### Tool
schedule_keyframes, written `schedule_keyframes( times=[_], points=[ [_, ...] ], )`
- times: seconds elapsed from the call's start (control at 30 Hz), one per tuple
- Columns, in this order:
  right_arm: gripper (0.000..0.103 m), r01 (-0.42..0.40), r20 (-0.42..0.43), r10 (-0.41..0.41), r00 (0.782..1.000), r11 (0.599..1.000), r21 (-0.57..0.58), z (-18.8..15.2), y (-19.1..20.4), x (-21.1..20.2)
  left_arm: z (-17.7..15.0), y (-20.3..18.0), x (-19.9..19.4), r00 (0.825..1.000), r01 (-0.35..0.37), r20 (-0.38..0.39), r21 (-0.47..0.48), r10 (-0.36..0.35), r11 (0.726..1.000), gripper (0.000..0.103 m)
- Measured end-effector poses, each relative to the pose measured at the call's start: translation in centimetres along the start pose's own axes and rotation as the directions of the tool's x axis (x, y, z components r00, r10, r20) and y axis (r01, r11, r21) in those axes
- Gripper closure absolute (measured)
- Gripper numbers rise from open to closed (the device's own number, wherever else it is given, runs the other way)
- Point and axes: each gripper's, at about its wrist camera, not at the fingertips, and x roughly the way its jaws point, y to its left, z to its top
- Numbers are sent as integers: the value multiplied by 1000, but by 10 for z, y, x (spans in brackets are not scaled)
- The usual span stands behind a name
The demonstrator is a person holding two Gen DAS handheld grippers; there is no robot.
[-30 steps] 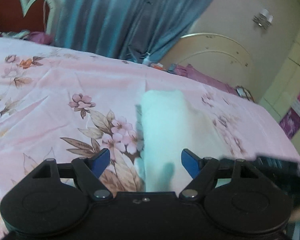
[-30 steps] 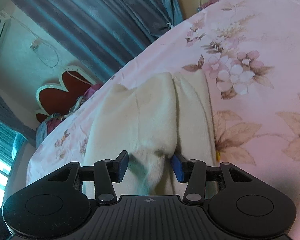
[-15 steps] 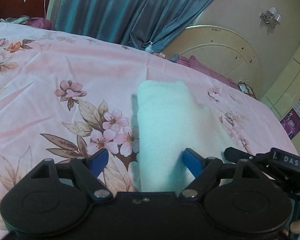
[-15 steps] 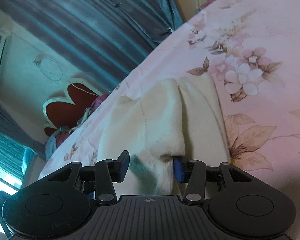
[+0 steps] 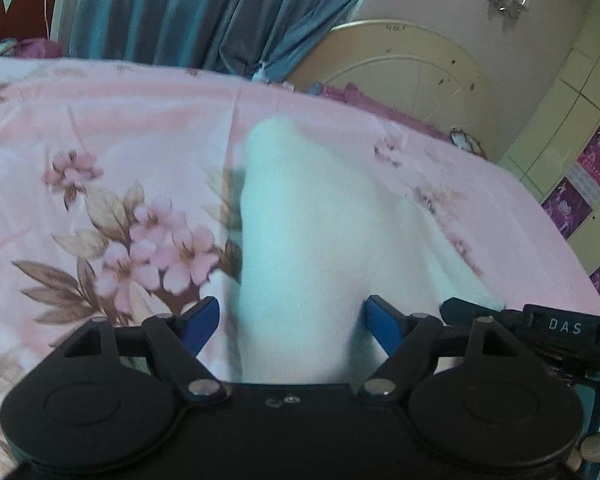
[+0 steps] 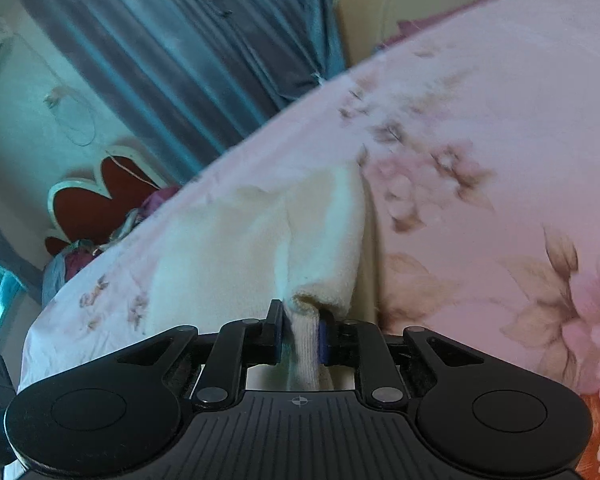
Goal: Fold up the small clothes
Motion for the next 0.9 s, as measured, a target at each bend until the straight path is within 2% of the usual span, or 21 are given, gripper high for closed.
schedule_keyframes(
  times=[0.07, 0.17, 0.27, 0.33, 0.43, 0.53, 0.77, 0.9],
  points=[
    [87, -15, 2, 15, 1000, 1000, 24, 5, -1, 1, 0, 3, 2, 1000, -6, -1, -20, 6, 1000, 20],
    [87, -2, 16, 2, 1000, 1000, -6, 9, 3, -1, 3, 3, 1, 1000, -9, -6, -28, 9, 1000, 20],
    [75, 5, -1, -5, 1000, 999, 33, 5, -4, -5, 3, 3, 1, 1000, -17, -13, -16, 17, 1000, 19],
    [75, -11, -9, 11, 1000, 999, 49, 4, -7, -15, 2, 2, -1, 1000, -21, -14, -14, 21, 1000, 19],
    [75, -7, -26, 8, 1000, 1000, 9, -2, -5, -32, 0, 1, -8, 1000, -15, -14, 3, 15, 1000, 22],
    [75, -14, -75, 13, 997, 1000, -14, -16, -6, -43, -9, 0, -14, 1000, -12, -24, 28, 13, 1000, 23],
    [75, -6, -132, 3, 991, 1000, -23, -54, -5, -56, -28, -3, -21, 999, -14, -48, 88, 19, 996, 24],
    [75, 9, -145, -19, 989, 998, -68, -60, 2, -58, -32, -4, -24, 998, -17, -52, 104, 23, 994, 24]
  ],
)
